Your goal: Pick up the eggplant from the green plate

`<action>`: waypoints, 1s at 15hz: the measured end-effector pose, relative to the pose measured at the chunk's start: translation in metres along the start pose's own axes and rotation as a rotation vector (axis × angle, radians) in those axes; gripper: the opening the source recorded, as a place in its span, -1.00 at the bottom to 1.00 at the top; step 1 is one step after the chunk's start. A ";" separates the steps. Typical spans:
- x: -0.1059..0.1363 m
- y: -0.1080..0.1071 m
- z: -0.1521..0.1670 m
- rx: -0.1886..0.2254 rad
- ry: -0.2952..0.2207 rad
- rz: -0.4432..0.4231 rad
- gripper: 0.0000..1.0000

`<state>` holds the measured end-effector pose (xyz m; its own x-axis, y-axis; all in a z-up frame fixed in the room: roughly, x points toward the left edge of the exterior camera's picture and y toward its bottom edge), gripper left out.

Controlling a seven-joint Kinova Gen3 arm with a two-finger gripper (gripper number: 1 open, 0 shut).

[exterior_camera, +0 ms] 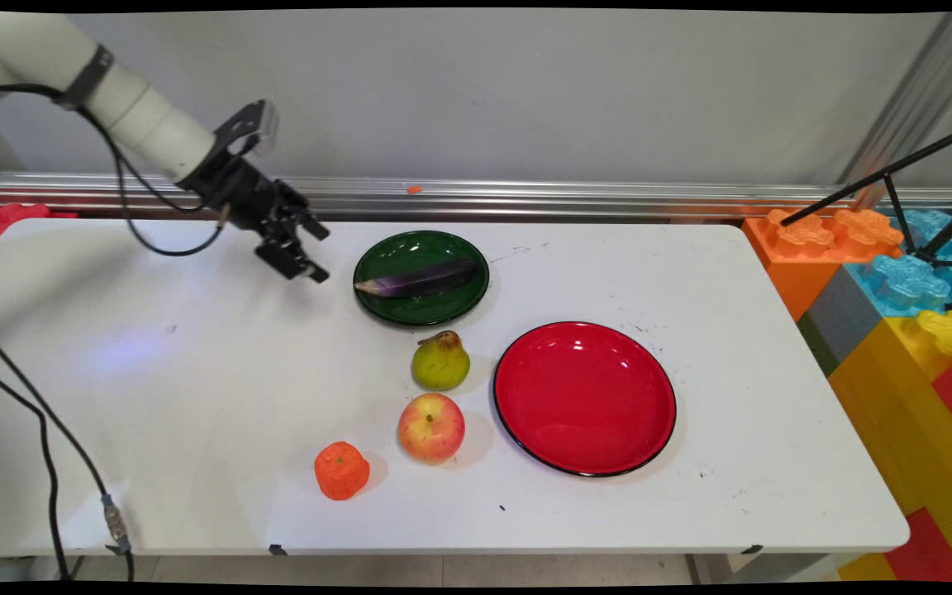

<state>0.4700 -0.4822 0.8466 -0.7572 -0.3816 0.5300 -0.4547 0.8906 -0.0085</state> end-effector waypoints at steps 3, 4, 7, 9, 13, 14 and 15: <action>0.016 -0.004 0.015 0.004 0.016 0.007 1.00; 0.019 -0.005 0.019 0.006 0.017 0.008 1.00; 0.032 -0.013 0.041 0.018 0.018 0.008 1.00; 0.038 -0.018 0.052 0.024 0.017 0.004 1.00; 0.050 -0.028 0.078 0.023 0.019 -0.012 1.00; 0.054 -0.030 0.086 0.019 0.019 -0.015 1.00; 0.056 -0.033 0.092 0.015 0.018 -0.016 1.00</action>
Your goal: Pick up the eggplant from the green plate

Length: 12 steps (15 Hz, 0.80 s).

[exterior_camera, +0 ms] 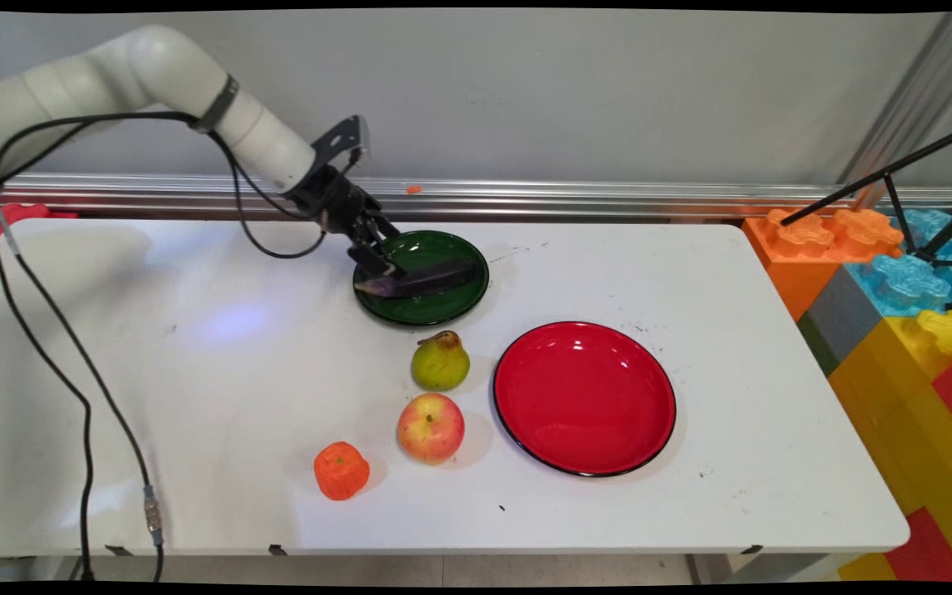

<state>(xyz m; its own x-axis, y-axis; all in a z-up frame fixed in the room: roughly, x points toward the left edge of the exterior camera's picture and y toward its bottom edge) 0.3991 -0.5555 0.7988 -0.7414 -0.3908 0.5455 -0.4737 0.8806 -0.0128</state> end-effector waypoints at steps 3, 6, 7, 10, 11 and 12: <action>0.005 -0.004 0.014 -0.003 -0.004 -0.003 1.00; 0.008 -0.009 0.032 -0.007 -0.013 -0.009 1.00; 0.009 -0.010 0.037 -0.007 -0.015 -0.010 1.00; 0.010 -0.013 0.050 -0.008 -0.021 -0.013 1.00; 0.011 -0.014 0.056 -0.008 -0.022 -0.015 1.00; 0.012 -0.015 0.060 -0.009 -0.022 -0.016 1.00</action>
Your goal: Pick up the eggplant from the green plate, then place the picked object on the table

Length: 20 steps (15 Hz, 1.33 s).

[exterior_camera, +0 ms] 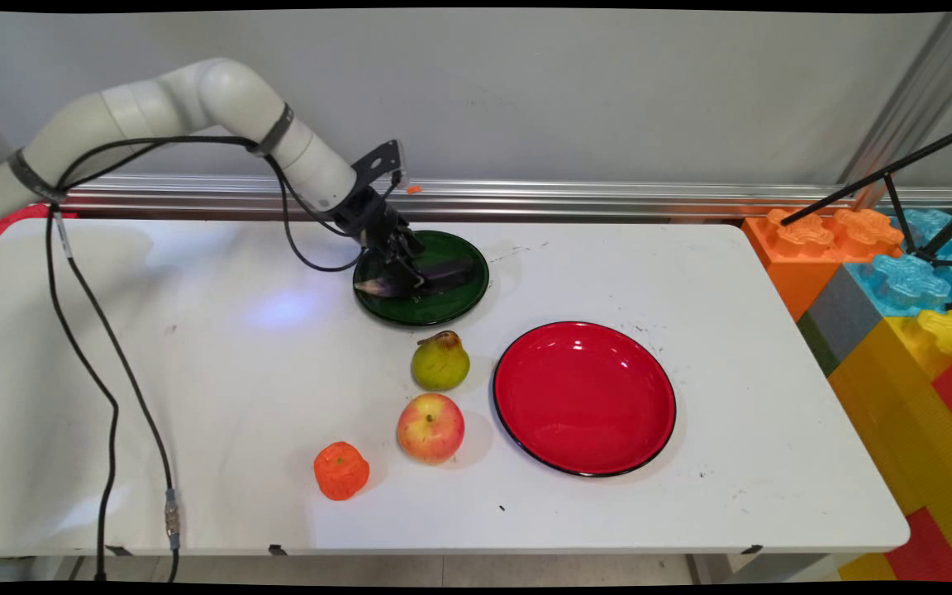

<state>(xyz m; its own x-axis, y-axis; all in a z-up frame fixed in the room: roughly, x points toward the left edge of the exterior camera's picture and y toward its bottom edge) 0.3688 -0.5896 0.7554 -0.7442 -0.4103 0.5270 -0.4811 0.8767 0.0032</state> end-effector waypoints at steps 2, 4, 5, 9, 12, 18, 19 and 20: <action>0.002 -0.001 0.008 -0.005 -0.001 -0.001 1.00; 0.003 -0.001 0.012 -0.010 0.001 0.000 1.00; 0.005 -0.001 0.013 -0.013 0.003 0.003 1.00; 0.008 -0.001 0.016 -0.020 0.004 0.013 1.00; 0.009 0.000 0.013 -0.020 0.005 0.020 -1.00; 0.011 0.002 0.010 -0.021 0.009 0.022 -1.00; 0.011 0.002 0.009 -0.020 0.011 0.022 -1.00; 0.012 0.003 0.008 -0.019 0.014 0.023 -1.00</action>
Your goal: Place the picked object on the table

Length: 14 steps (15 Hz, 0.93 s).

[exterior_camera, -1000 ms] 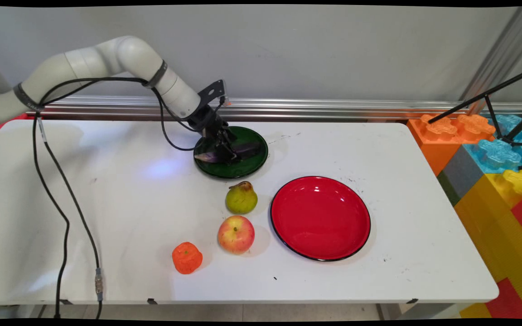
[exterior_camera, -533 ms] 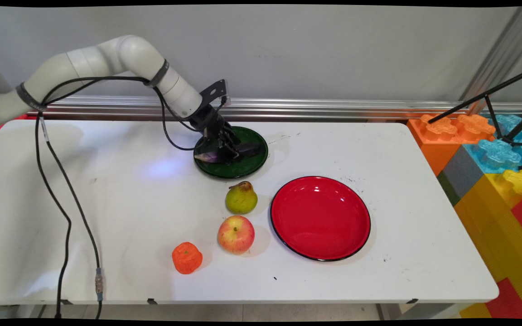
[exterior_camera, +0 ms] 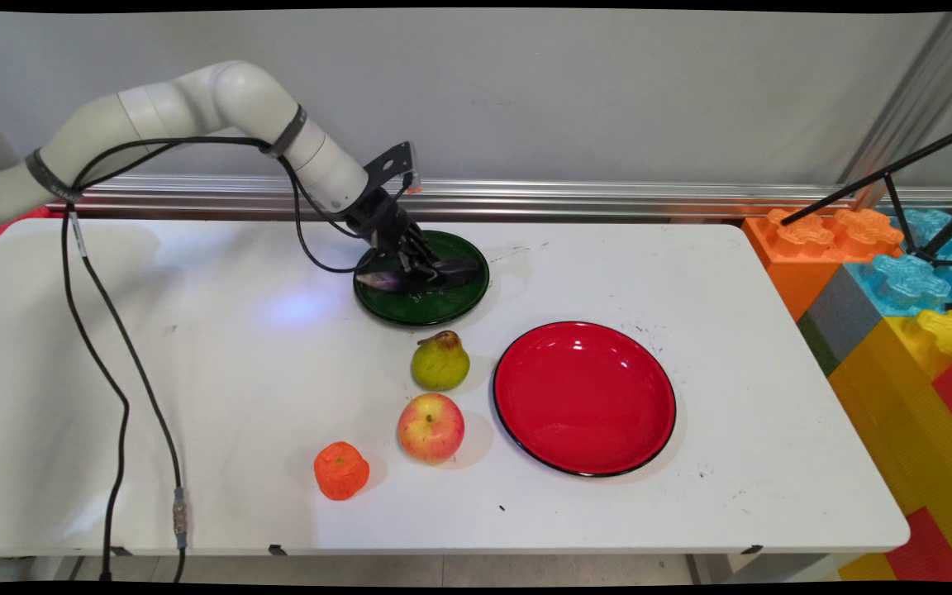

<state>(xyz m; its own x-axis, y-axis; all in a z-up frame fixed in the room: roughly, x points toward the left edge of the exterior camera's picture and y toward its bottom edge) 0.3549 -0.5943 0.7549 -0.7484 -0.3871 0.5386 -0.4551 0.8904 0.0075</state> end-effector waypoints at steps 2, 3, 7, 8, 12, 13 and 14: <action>0.001 0.001 -0.003 0.001 0.004 -0.001 -1.00; 0.003 0.002 -0.007 0.004 0.007 -0.003 -1.00; 0.009 0.007 -0.020 0.014 0.016 -0.016 -1.00; 0.010 0.008 -0.022 0.016 0.017 -0.018 -1.00; 0.015 0.016 -0.037 0.026 0.021 -0.033 -1.00; 0.017 0.019 -0.041 0.028 0.023 -0.035 -1.00; 0.019 0.022 -0.045 0.030 0.027 -0.035 -1.00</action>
<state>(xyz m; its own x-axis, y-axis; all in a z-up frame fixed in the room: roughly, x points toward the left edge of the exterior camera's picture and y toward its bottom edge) 0.3527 -0.5709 0.8033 -0.7187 -0.4111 0.5609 -0.4957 0.8685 0.0014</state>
